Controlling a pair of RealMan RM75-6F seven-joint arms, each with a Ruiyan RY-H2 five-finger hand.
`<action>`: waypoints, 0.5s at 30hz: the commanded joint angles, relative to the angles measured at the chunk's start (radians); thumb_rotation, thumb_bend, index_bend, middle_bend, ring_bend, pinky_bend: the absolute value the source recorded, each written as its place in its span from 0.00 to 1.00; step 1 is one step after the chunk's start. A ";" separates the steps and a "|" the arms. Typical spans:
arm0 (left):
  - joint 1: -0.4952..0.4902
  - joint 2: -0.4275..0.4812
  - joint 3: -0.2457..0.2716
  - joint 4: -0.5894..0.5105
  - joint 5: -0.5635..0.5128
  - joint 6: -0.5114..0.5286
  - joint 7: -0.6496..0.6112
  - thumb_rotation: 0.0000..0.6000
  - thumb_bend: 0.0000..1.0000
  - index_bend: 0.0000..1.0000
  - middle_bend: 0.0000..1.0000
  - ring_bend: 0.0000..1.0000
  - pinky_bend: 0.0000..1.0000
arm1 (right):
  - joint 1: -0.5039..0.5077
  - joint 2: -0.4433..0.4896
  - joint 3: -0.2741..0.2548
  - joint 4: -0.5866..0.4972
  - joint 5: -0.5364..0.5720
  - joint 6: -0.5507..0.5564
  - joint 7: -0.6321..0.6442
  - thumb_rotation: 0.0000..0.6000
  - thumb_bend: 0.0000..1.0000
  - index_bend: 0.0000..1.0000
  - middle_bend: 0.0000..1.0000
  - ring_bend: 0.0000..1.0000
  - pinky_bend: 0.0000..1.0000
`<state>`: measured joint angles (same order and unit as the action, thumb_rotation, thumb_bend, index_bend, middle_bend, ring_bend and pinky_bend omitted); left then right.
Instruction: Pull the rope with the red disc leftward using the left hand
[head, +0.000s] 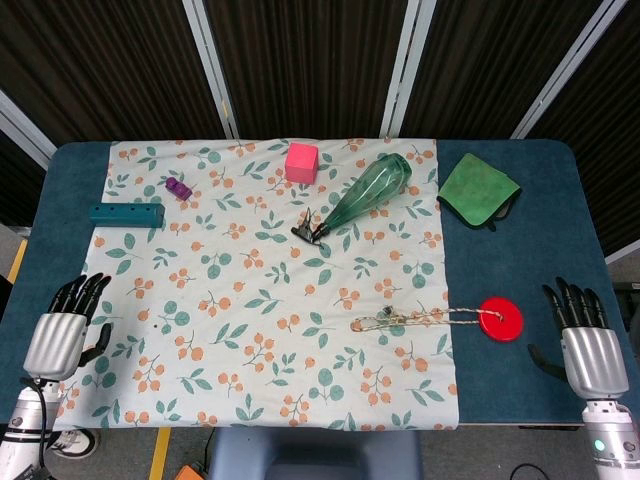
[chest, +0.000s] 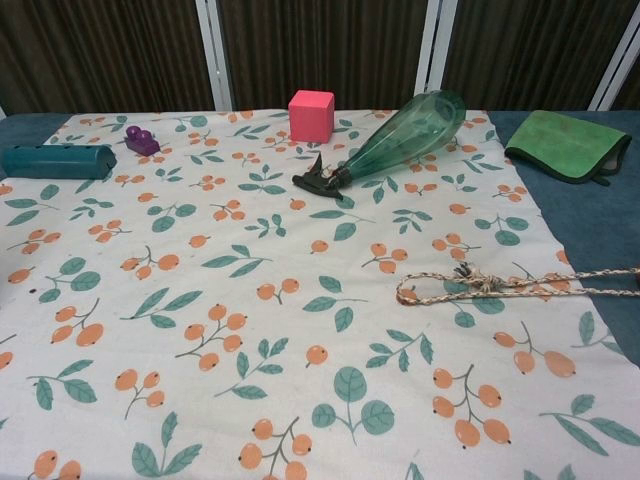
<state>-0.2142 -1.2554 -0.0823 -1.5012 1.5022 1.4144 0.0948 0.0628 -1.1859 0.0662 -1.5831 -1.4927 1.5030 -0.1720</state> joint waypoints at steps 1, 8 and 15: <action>0.001 0.002 0.001 0.003 -0.002 0.001 -0.004 1.00 0.52 0.00 0.06 0.03 0.12 | 0.000 0.000 -0.001 -0.004 0.000 -0.002 -0.002 1.00 0.37 0.00 0.00 0.00 0.00; -0.005 0.015 0.015 -0.019 0.025 0.001 -0.009 1.00 0.52 0.00 0.06 0.03 0.12 | 0.008 0.003 -0.003 -0.028 -0.010 -0.009 -0.019 1.00 0.37 0.00 0.00 0.00 0.00; -0.123 -0.009 0.009 -0.085 0.103 -0.117 0.039 1.00 0.52 0.00 0.06 0.03 0.13 | 0.006 0.013 0.012 -0.049 -0.001 0.007 -0.022 1.00 0.37 0.00 0.00 0.00 0.00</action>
<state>-0.2956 -1.2503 -0.0691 -1.5610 1.5792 1.3401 0.1147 0.0699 -1.1733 0.0767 -1.6311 -1.4959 1.5087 -0.1930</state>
